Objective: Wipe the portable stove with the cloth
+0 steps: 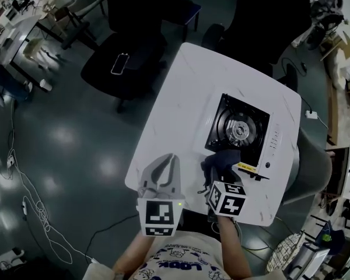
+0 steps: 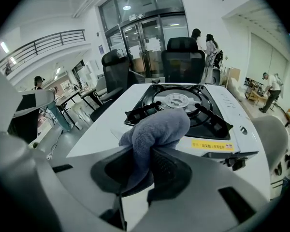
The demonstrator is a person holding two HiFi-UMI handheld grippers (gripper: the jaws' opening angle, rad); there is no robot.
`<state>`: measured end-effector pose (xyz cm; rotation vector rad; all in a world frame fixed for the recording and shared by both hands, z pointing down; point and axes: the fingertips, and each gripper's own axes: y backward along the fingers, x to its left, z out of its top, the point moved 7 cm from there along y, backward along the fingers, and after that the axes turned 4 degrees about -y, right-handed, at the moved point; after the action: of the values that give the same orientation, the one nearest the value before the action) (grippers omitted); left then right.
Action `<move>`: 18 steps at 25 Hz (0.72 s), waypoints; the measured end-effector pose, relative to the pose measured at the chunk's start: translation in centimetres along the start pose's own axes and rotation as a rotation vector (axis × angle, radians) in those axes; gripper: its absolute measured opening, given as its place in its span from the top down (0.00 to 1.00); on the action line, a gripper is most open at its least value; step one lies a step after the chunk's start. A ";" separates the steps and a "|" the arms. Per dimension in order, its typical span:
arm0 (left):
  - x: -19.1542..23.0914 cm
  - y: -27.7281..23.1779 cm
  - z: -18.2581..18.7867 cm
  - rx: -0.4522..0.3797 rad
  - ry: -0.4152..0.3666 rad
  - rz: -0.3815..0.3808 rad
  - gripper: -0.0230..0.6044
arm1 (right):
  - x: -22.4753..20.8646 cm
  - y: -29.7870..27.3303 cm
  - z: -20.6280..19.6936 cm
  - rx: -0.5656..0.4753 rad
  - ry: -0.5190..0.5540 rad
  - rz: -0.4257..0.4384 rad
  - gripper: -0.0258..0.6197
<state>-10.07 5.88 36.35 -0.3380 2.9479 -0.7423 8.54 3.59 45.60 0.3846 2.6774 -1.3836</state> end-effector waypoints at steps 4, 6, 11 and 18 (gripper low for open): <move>0.4 0.3 -0.2 0.002 0.009 0.022 0.91 | 0.9 -0.3 0.1 0.005 0.019 0.030 0.81; 0.6 0.6 -0.3 0.002 0.012 0.032 0.91 | 1.5 -0.5 0.1 0.006 0.030 0.047 0.81; 1.2 1.1 -0.6 0.006 0.025 0.059 0.91 | 3.1 -0.7 0.2 0.012 0.042 0.097 0.81; 1.8 1.6 -0.7 0.007 0.039 0.087 0.91 | 5.0 -1.3 0.5 0.032 0.089 0.161 0.81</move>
<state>-12.22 7.11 36.14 -0.1956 2.9735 -0.7561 3.36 3.32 45.27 0.6643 2.6272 -1.3949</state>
